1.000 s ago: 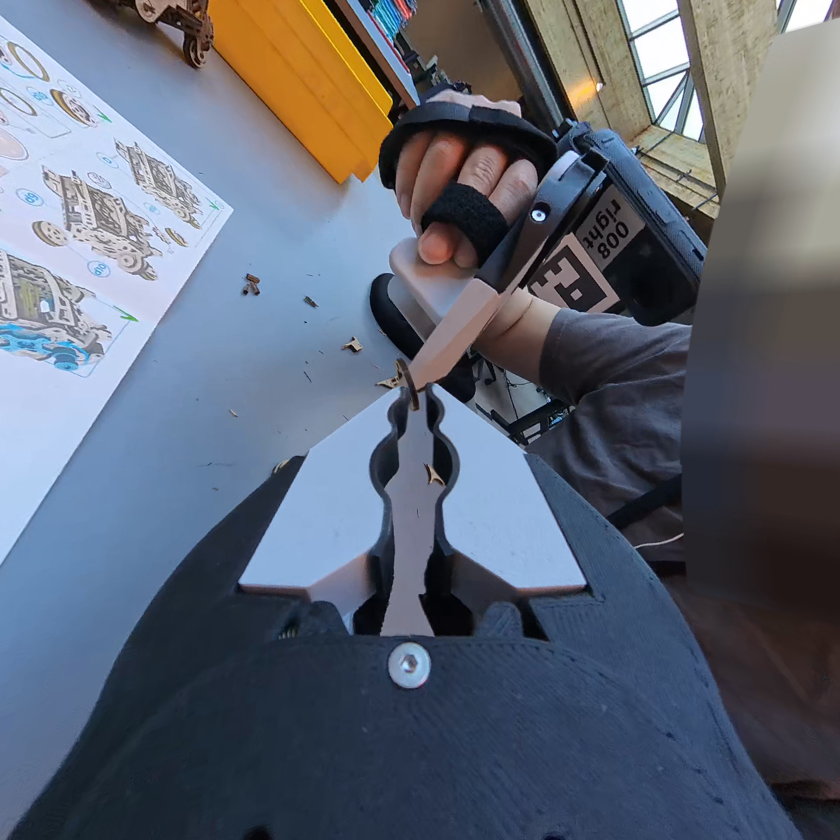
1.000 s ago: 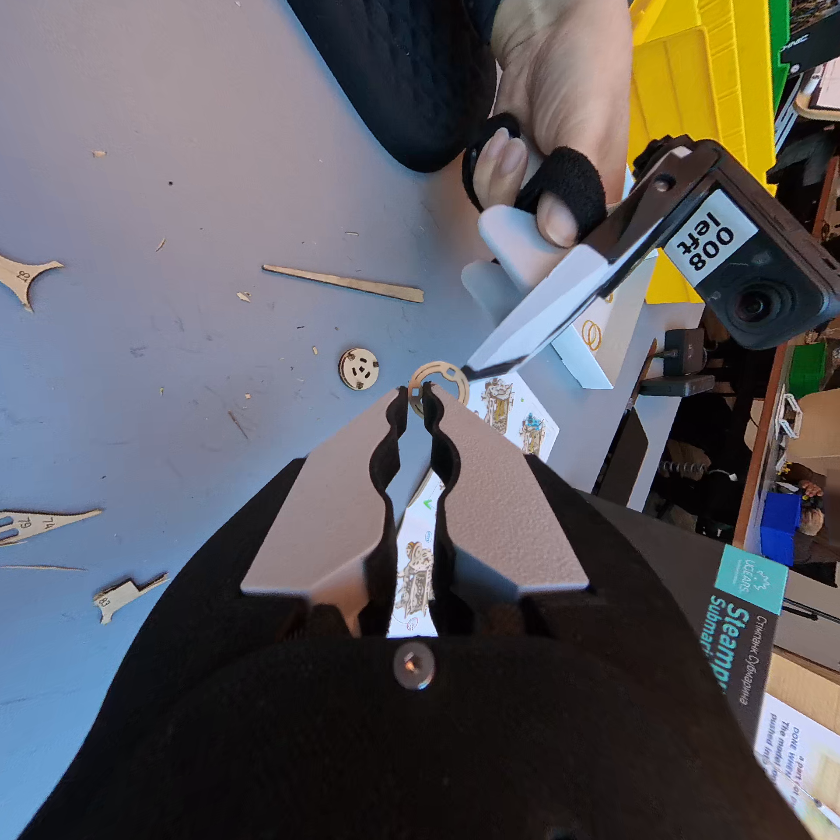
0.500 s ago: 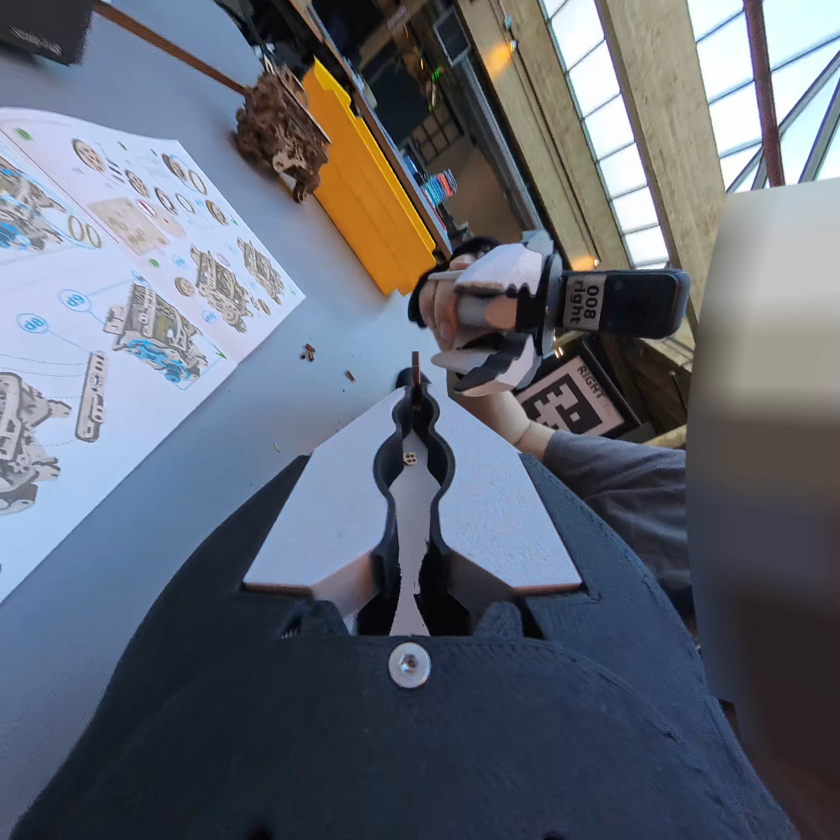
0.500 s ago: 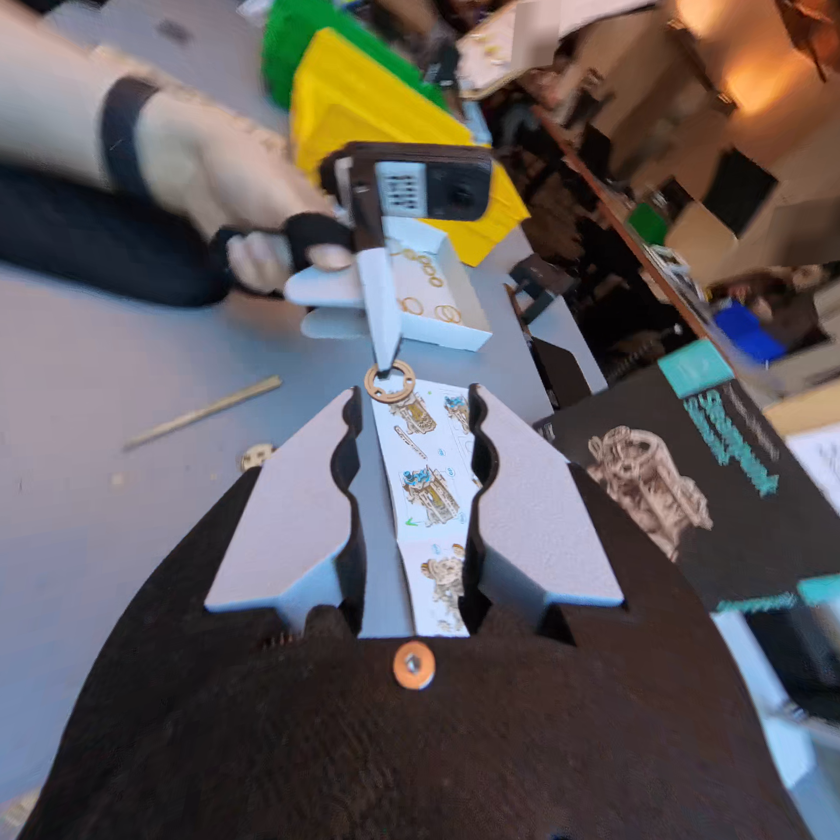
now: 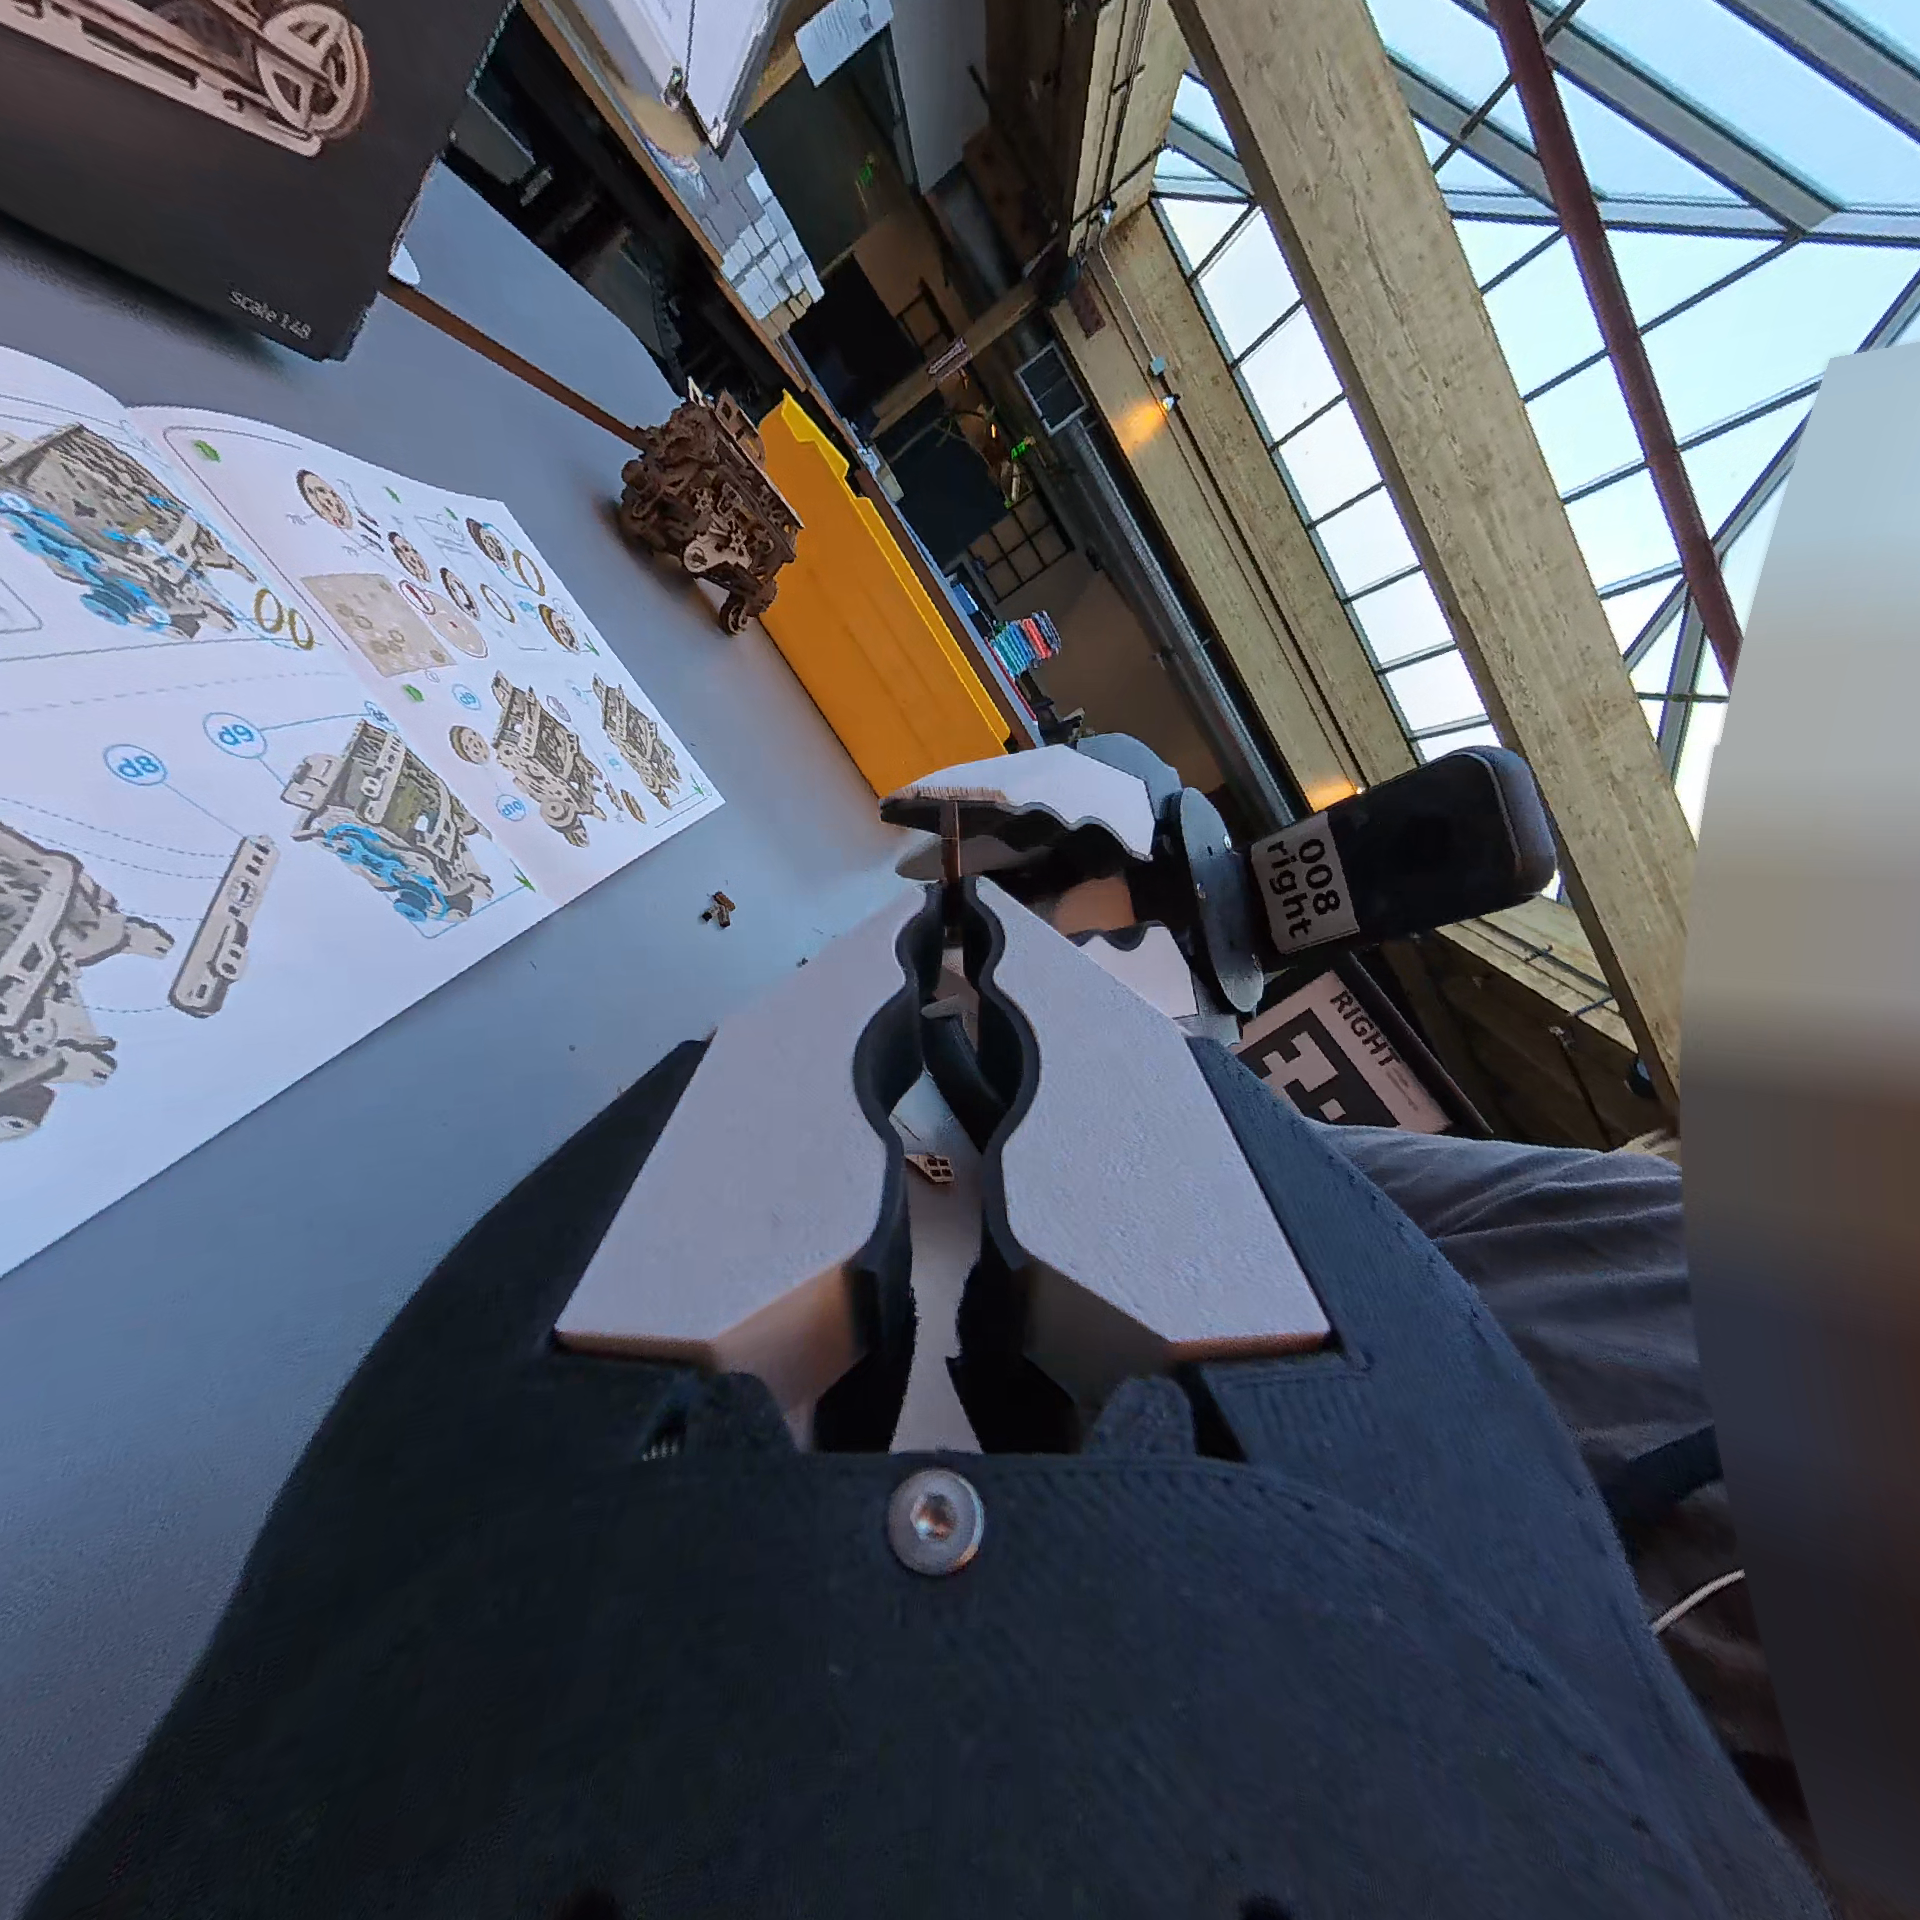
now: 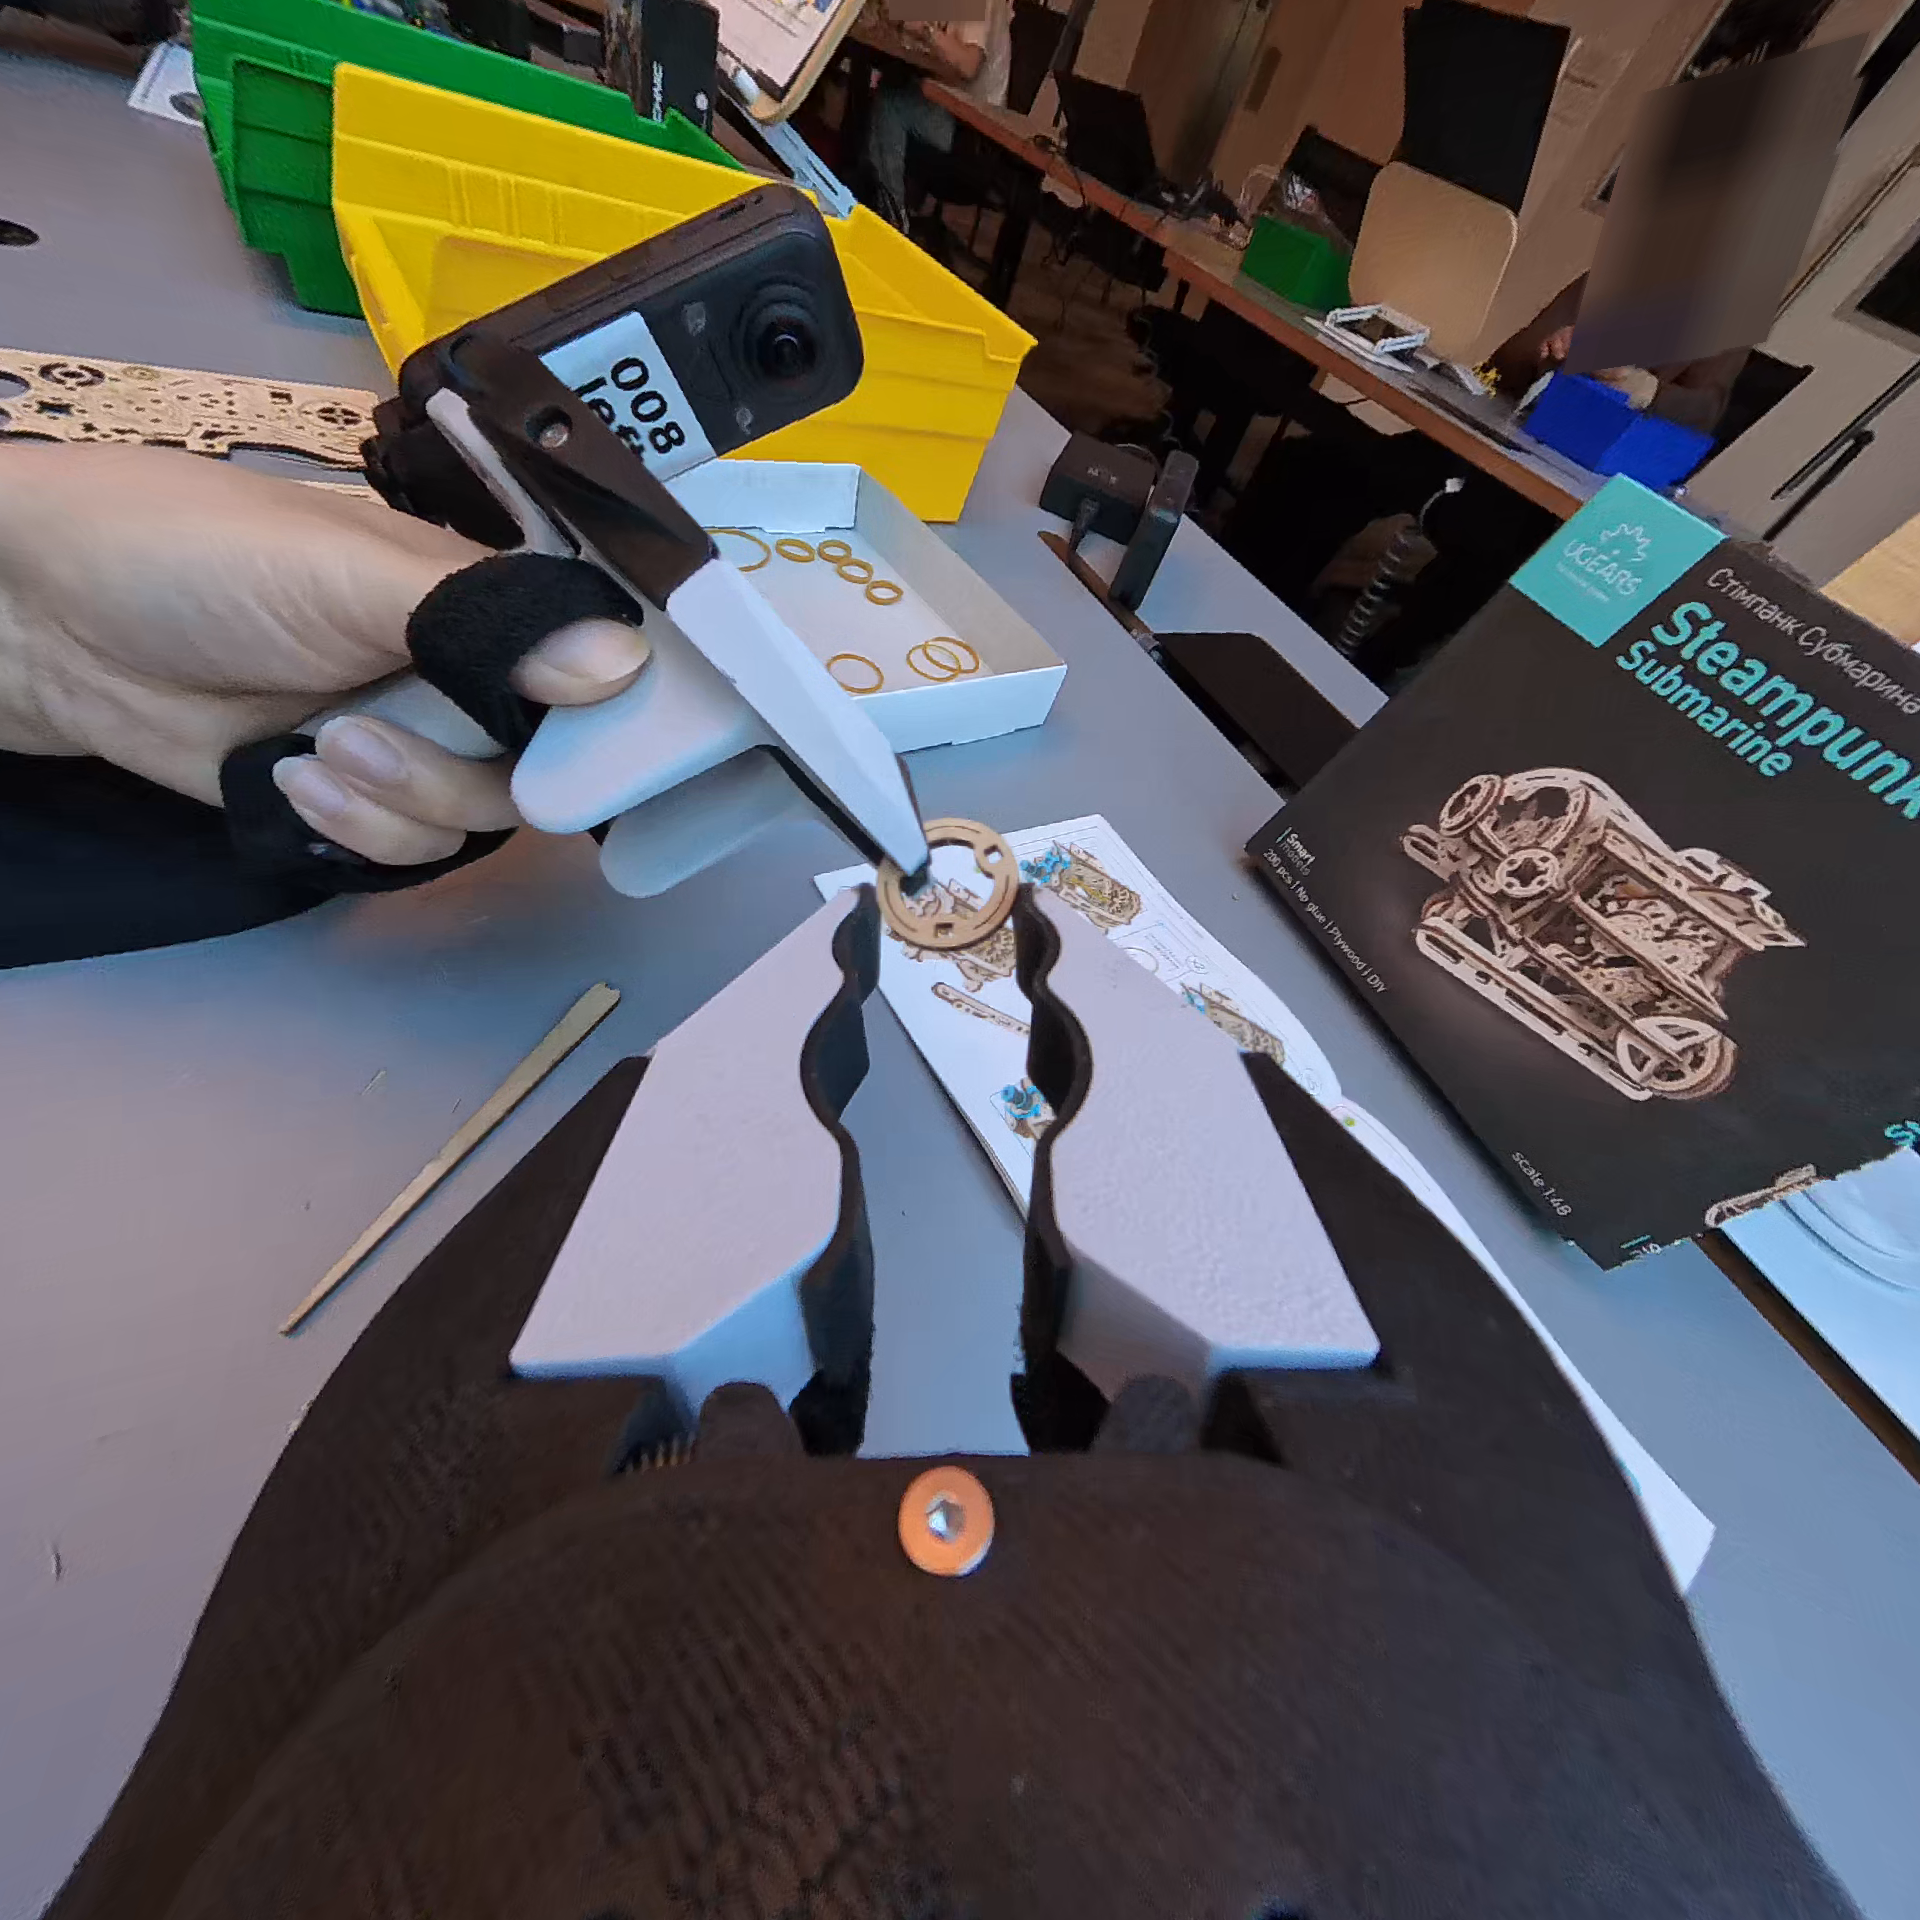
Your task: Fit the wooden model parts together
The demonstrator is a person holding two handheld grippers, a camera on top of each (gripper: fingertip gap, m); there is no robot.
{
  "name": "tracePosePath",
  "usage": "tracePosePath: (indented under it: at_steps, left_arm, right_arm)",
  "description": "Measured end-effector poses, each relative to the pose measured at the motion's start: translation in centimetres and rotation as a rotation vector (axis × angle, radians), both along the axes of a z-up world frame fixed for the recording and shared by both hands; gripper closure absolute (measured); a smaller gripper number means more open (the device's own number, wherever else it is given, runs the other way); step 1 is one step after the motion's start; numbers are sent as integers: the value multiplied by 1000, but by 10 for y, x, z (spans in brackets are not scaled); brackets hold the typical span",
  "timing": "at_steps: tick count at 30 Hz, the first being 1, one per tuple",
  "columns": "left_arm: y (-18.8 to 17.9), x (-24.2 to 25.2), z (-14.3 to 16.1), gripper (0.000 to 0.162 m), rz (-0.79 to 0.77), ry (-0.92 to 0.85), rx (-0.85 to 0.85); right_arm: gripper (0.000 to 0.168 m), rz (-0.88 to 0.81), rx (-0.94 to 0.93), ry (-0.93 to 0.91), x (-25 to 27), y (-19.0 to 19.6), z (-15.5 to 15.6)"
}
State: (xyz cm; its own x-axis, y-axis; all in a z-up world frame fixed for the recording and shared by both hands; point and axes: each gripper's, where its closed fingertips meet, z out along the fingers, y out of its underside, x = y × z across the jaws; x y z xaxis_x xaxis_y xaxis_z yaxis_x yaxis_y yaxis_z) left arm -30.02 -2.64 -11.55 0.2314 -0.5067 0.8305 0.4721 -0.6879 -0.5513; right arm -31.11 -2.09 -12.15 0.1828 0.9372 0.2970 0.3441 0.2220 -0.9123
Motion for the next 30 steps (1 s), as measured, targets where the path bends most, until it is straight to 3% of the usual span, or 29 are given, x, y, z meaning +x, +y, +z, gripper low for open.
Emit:
tracePosePath:
  at_steps: [4,8,13,17,26,30]
  left_arm:
    - [-4,6,-8,162,-54,31,-22]
    - [-11,10,-33,139,-164,153,-97]
    - [-21,20,-46,139,-249,202,-140]
    - [-24,20,-63,145,-276,286,-171]
    - [-37,26,-62,153,-387,208,-216]
    - [-33,26,-60,162,-359,204,-209]
  right_arm:
    - [144,65,-25,-44,5,-5,-9]
    - [144,159,-121,-157,14,-19,-33]
    - [144,234,-97,-241,15,-37,-51]
    - [144,313,-50,-301,17,-42,-66]
    - [144,492,-34,-267,27,-52,-64]
    - [144,448,-80,-252,24,-44,-65]
